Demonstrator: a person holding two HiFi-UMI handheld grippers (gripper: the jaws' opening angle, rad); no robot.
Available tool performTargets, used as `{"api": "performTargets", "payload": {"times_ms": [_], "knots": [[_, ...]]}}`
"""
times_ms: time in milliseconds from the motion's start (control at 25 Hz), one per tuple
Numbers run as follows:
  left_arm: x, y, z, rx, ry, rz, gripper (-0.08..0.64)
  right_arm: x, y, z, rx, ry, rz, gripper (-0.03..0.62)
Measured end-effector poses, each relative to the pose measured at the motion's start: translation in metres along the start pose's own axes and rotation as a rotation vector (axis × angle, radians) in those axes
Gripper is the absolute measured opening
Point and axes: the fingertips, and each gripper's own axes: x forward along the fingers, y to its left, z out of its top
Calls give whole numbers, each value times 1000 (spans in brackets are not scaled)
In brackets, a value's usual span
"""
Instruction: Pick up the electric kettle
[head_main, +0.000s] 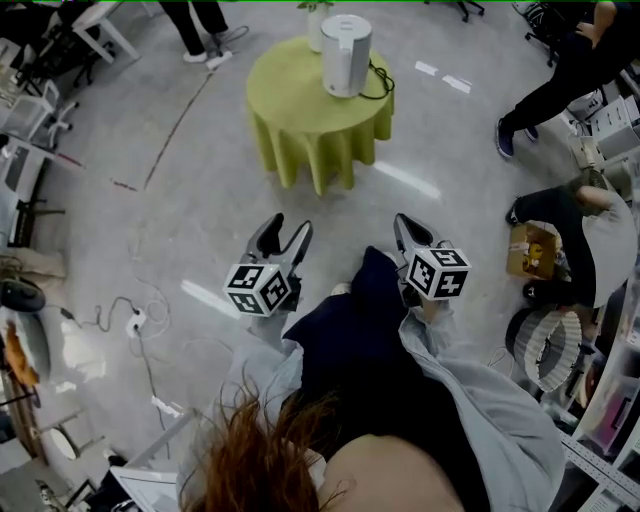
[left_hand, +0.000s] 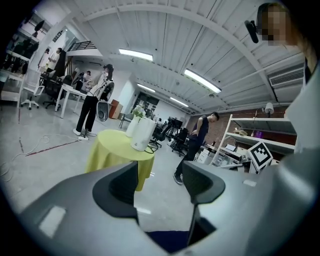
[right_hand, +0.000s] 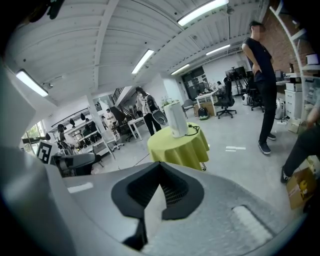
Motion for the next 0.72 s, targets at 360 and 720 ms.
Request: {"api": "performTargets", "payload": {"times_ms": [360,720], "knots": [[23,23,18,-25,-21,34,276,41,1,26,-25,15,45,2],[78,35,39,-18,-28,61,275,82,-31,65,-57,30,66,2]]}}
